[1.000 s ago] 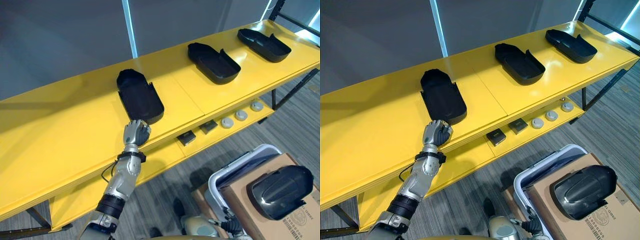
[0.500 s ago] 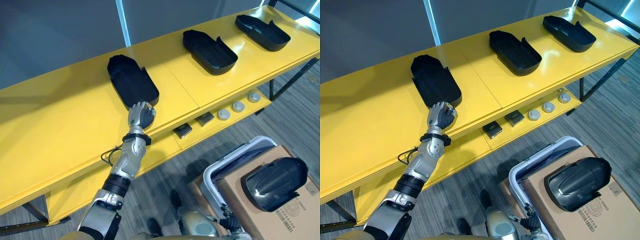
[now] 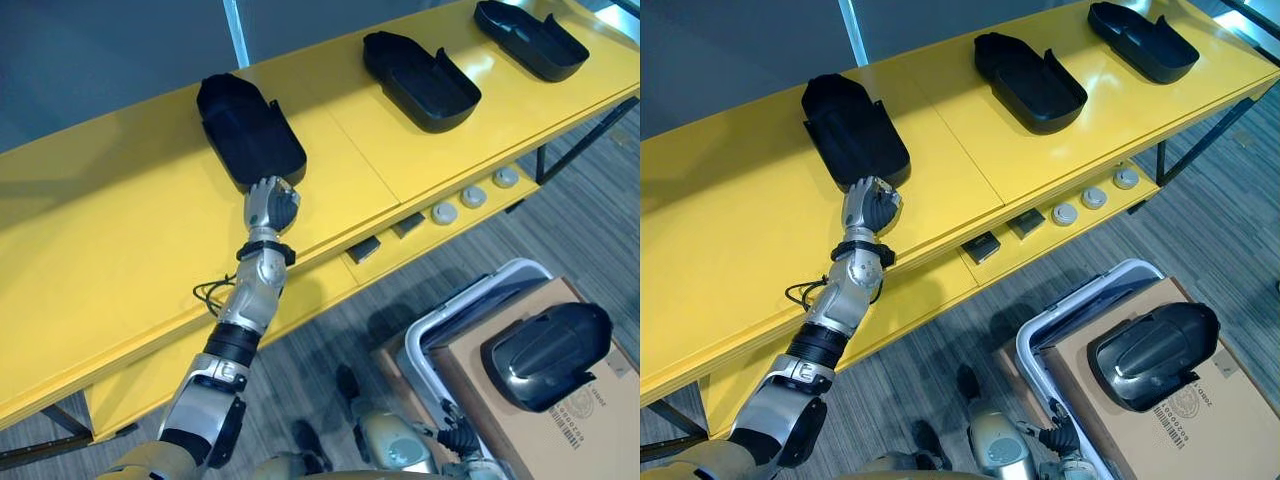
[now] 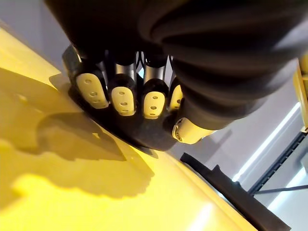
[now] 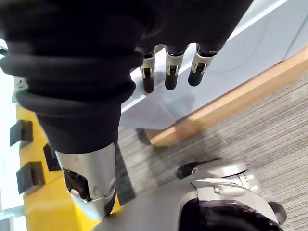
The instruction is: Walk over and take plastic housings, then place them on the shelf
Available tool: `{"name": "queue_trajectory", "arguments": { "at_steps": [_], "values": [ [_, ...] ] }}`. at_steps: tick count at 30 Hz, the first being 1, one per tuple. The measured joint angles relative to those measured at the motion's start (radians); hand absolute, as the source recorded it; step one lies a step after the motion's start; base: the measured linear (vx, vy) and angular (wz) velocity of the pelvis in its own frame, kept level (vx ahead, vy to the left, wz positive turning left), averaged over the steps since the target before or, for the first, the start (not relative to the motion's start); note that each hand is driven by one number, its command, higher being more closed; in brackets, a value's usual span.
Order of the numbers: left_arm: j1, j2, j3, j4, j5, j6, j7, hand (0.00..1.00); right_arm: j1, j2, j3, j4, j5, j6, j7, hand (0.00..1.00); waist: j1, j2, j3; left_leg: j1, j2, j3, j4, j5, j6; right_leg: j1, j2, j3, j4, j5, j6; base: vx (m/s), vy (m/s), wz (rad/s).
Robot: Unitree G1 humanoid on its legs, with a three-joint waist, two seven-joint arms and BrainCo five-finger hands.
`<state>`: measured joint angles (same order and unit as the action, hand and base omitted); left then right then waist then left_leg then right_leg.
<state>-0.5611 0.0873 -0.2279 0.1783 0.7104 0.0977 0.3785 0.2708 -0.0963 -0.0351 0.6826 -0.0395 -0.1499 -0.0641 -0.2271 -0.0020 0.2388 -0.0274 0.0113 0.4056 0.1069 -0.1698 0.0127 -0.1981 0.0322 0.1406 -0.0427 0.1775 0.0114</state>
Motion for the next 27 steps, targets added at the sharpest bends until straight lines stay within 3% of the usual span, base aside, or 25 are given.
{"name": "queue_trajectory", "arguments": {
  "at_steps": [5, 9, 12, 14, 18, 22, 27],
  "values": [
    [0.088, -0.056, -0.077, -0.256, -0.033, -0.086, 0.028, 1.0, 0.0, -0.009, -0.003, 0.005, 0.002, 0.0, -0.007, 0.0, 0.018, 0.018, 0.003, 0.005, 0.001, -0.021, -0.002, 0.0, 0.001, 0.008, 0.0, -0.011, 0.003, 0.0, 0.0, 0.01, -0.011, 0.09],
    [0.171, -0.038, -0.065, -0.45, -0.056, -0.154, 0.054, 1.0, 0.0, -0.029, -0.004, 0.027, 0.011, 0.001, -0.02, 0.0, 0.03, 0.051, -0.003, 0.031, 0.003, -0.05, -0.007, 0.001, 0.001, 0.042, 0.0, -0.035, 0.002, -0.001, -0.001, 0.0, -0.013, 0.21],
    [0.215, -0.002, 0.021, -0.551, -0.093, -0.2, 0.081, 1.0, 0.002, -0.04, -0.005, 0.048, 0.011, 0.002, -0.022, 0.0, 0.053, 0.064, -0.011, 0.049, 0.0, -0.067, -0.017, 0.008, -0.001, 0.068, -0.006, -0.052, -0.01, -0.005, -0.007, -0.01, -0.011, 0.17],
    [0.271, 0.021, 0.172, -0.625, -0.151, -0.239, 0.119, 1.0, 0.002, -0.046, -0.006, 0.073, 0.011, 0.003, -0.022, 0.0, 0.06, 0.072, -0.017, 0.071, -0.008, -0.098, -0.044, 0.024, -0.007, 0.089, -0.011, -0.075, -0.016, -0.013, -0.015, 0.0, -0.017, 0.3],
    [0.364, 0.042, 0.437, -0.629, -0.262, -0.26, 0.19, 1.0, 0.004, -0.049, -0.012, 0.112, 0.011, 0.007, -0.02, 0.0, 0.087, 0.075, -0.037, 0.092, -0.012, -0.134, -0.087, 0.055, -0.017, 0.113, -0.015, -0.114, -0.033, -0.018, -0.017, 0.0, -0.013, 0.3],
    [0.522, 0.043, 0.671, -0.542, -0.418, -0.258, 0.242, 1.0, 0.01, -0.03, -0.046, 0.137, 0.009, 0.03, -0.02, 0.0, 0.137, 0.057, -0.072, 0.112, -0.011, -0.159, -0.119, 0.075, -0.021, 0.141, -0.017, -0.148, -0.054, -0.018, -0.017, 0.0, 0.019, 0.26],
    [0.729, -0.005, 0.767, -0.364, -0.482, -0.193, 0.256, 1.0, 0.013, -0.006, -0.046, 0.11, 0.007, 0.043, -0.02, 0.0, 0.17, 0.017, -0.113, 0.12, -0.006, -0.157, -0.125, 0.072, -0.011, 0.164, -0.022, -0.171, -0.055, -0.028, -0.01, 0.0, 0.053, 0.14]
  ]
}}
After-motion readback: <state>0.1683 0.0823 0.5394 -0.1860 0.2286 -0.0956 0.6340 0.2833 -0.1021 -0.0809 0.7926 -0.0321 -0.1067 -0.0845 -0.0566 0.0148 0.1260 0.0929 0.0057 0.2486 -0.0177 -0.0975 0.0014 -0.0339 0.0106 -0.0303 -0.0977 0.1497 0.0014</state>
